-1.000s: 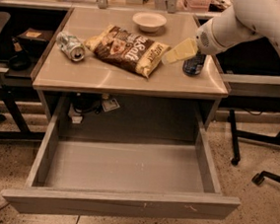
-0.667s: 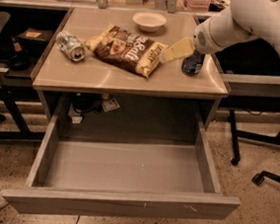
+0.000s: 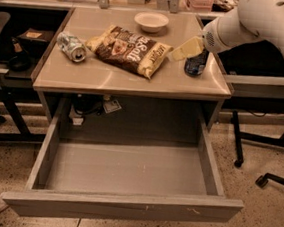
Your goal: Place pepsi can into top drawer
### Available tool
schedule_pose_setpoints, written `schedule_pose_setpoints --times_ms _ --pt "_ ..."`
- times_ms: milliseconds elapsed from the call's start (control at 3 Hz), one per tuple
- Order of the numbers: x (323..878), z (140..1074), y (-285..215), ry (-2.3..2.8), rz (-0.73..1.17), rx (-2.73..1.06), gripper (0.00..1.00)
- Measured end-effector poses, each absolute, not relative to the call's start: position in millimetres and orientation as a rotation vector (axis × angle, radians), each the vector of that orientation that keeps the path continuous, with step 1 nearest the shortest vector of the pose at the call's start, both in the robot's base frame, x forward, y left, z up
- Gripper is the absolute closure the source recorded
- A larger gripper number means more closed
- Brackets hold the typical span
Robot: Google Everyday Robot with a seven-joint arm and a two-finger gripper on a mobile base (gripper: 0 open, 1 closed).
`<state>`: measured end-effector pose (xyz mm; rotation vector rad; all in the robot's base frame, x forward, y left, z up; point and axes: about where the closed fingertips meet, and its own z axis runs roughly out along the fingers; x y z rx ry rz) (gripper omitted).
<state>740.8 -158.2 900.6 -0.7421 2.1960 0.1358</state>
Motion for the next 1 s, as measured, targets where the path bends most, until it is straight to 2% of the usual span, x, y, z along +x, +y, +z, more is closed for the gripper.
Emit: schedule_pose_setpoints --times_ms 1000 --pt "774.0 894.1 -183.1 2.214 0.028 -0.753 0.0"
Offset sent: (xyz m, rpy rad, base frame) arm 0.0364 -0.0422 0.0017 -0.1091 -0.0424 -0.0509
